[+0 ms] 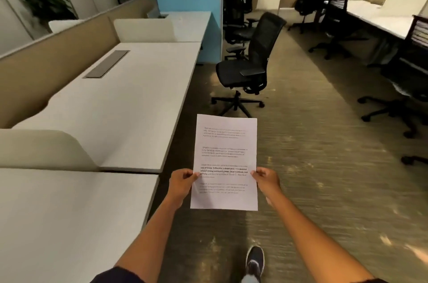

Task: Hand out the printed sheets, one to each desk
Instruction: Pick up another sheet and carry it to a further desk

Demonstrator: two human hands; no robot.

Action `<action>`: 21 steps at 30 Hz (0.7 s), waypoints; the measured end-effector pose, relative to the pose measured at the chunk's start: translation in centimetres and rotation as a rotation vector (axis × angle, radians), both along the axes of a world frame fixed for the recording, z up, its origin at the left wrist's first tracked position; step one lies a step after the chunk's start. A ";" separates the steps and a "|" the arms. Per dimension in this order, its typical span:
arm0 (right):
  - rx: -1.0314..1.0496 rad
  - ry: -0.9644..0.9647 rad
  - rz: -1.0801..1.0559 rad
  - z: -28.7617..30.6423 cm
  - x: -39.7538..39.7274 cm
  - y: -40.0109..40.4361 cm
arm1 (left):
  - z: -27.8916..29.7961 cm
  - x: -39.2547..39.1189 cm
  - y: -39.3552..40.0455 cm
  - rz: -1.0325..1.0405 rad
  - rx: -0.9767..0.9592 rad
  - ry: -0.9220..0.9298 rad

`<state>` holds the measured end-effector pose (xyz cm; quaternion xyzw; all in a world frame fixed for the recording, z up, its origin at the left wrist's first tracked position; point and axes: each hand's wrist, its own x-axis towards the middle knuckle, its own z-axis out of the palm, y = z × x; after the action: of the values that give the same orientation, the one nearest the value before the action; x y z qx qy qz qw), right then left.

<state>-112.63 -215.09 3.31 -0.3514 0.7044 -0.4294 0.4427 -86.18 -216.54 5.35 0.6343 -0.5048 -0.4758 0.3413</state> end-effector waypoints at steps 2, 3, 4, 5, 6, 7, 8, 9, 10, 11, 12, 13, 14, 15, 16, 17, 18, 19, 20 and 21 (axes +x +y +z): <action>-0.007 0.004 0.021 -0.5 -0.3 -5.3 | -0.4 -0.2 -4.3 0.008 -0.001 -0.003; -0.015 0.003 0.035 -0.9 -0.5 -8.3 | -0.6 -0.4 -6.8 0.011 -0.004 -0.008; -0.019 -0.004 0.046 -1.2 -0.7 -11.2 | -0.9 -0.6 -9.2 0.015 -0.007 -0.018; -0.021 -0.012 0.059 -1.5 -1.1 -14.2 | -1.2 -0.9 -11.8 0.017 -0.006 -0.031; -0.019 -0.015 0.077 -1.6 -1.4 -17.2 | -1.3 -1.3 -14.4 0.026 0.000 -0.042; -0.019 -0.011 0.098 -1.5 -1.7 -19.7 | -1.2 -1.4 -16.4 0.036 0.009 -0.047; -0.024 -0.009 0.127 -1.3 -2.0 -22.7 | -1.0 -1.7 -18.9 0.052 0.016 -0.046; -0.031 -0.013 0.157 -1.1 -2.3 -25.5 | -0.7 -2.0 -21.1 0.071 0.021 -0.046; -0.037 -0.022 0.189 -0.8 -2.5 -28.5 | -0.4 -2.2 -23.4 0.088 0.021 -0.053; -0.042 -0.026 0.217 -0.5 -2.6 -31.4 | 0.0 -2.3 -25.5 0.113 0.018 -0.061; -0.049 -0.021 0.234 0.1 -2.6 -33.5 | 0.5 -2.3 -27.2 0.138 0.013 -0.064; -0.052 -0.020 0.255 0.6 -2.5 -35.8 | 0.9 -2.1 -29.0 0.172 0.015 -0.064; -0.053 -0.020 0.276 1.0 -2.3 -37.9 | 1.0 -2.0 -30.5 0.205 0.022 -0.062; -0.061 -0.024 0.300 1.2 -2.1 -39.9 | 1.2 -1.7 -32.0 0.227 0.031 -0.054; -0.062 -0.027 0.327 1.4 -1.9 -41.9 | 1.1 -1.5 -33.5 0.245 0.041 -0.043; -0.060 -0.033 0.344 1.7 -1.5 -43.6 | 1.2 -1.2 -34.8 0.261 0.048 -0.030; -0.055 -0.043 0.359 1.8 -1.2 -45.7 | 1.1 -0.9 -36.5 0.285 0.048 -0.019; -0.050 -0.048 0.374 1.8 -0.8 -47.6 | 1.1 -0.6 -38.0 0.309 0.046 -0.014; -0.041 -0.050 0.386 1.7 -0.3 -49.5 | 0.9 -0.2 -39.6 0.328 0.043 -0.009; -0.034 -0.054 0.395 1.6 0.2 -51.4 | 0.7 0.1 -41.2 0.347 0.041 0.001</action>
<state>-112.48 -266.52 4.93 -0.4788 0.6022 -0.3551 0.5311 -86.09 -257.71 6.03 0.7185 -0.3776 -0.4203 0.4056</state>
